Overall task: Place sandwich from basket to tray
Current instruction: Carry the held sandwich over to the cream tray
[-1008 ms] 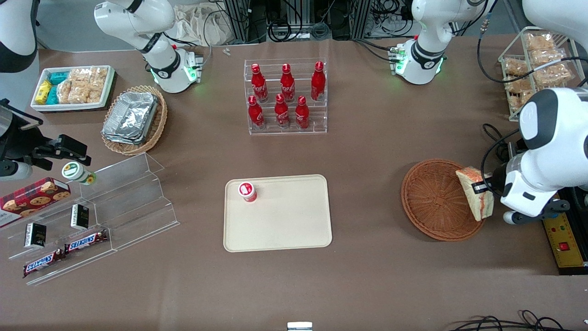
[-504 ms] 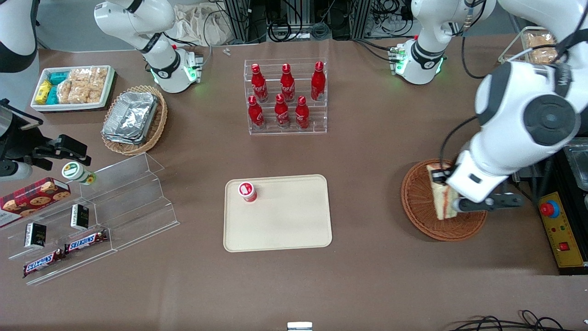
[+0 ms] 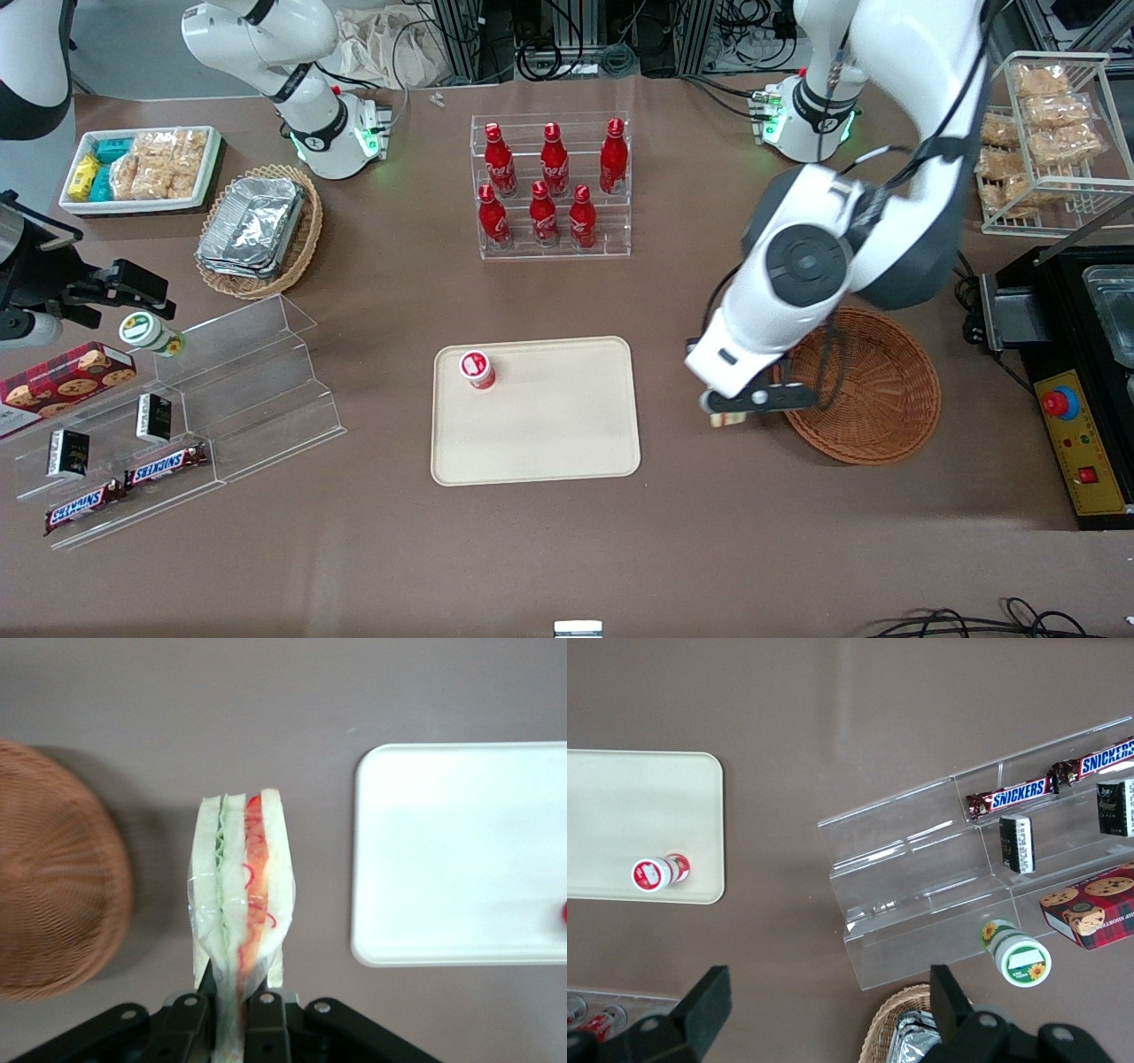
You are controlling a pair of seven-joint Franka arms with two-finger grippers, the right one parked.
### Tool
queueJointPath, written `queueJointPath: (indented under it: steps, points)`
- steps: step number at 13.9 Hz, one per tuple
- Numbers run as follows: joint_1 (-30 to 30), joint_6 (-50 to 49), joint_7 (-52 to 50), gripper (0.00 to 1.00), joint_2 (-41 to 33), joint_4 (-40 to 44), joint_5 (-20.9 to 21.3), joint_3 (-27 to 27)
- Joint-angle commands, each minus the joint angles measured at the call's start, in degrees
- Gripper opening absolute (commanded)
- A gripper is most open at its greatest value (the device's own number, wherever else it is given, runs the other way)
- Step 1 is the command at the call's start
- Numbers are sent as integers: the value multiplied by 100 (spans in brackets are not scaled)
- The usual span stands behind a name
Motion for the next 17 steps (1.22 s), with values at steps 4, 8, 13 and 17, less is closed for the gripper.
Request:
queueJointPath:
  steps: [4,8,13,17]
  points:
    - [-450,1161,-806,4,948,355,72,-65]
    - [-636,1637,-1080,4,1282,356,108,-56]
    - [-645,2358,-1212,6,1678,311,90,-65]
    - [-759,2526,-1343,15,1801,311,55,-65]
